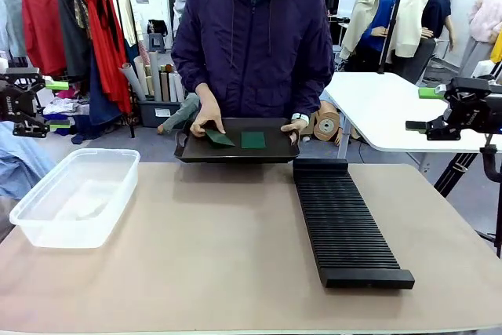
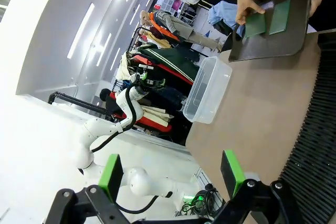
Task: Sort PCBs into racks and boxes based on the side picked up.
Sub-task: Pick up the Blank PCB handed by the Human.
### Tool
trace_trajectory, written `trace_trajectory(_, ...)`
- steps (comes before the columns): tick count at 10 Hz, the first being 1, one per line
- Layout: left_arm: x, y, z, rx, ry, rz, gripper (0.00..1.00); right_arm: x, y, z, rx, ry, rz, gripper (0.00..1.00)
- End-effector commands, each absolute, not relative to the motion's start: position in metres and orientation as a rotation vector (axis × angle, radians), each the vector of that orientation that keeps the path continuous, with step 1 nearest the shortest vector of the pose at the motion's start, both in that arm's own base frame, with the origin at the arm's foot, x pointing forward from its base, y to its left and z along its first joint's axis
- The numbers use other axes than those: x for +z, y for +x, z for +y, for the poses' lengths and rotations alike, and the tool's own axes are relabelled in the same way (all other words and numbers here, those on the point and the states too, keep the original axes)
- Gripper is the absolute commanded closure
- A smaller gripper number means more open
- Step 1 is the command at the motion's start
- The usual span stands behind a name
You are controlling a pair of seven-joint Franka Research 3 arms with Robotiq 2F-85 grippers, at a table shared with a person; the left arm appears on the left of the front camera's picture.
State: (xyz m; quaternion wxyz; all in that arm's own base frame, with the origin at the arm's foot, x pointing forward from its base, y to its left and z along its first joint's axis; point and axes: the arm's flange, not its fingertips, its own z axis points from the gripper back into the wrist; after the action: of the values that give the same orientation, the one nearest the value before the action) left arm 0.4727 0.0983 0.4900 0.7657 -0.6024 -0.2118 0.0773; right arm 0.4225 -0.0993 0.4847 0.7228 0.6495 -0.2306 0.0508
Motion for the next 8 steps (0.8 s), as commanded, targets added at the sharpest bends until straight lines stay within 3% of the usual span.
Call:
trace_trajectory(1,0.4921,0.4719,0.1001,0.156,-1.31,-0.454,0.0,0.4866,0.4219,-0.0995,0.116,1.441,-0.511,0.0)
trace_trajectory(8,0.4921,0.4719,0.1001,0.156,-1.31,-0.454,0.0,0.4866,0.4219,-0.0995,0.116,1.441,-0.511,0.0)
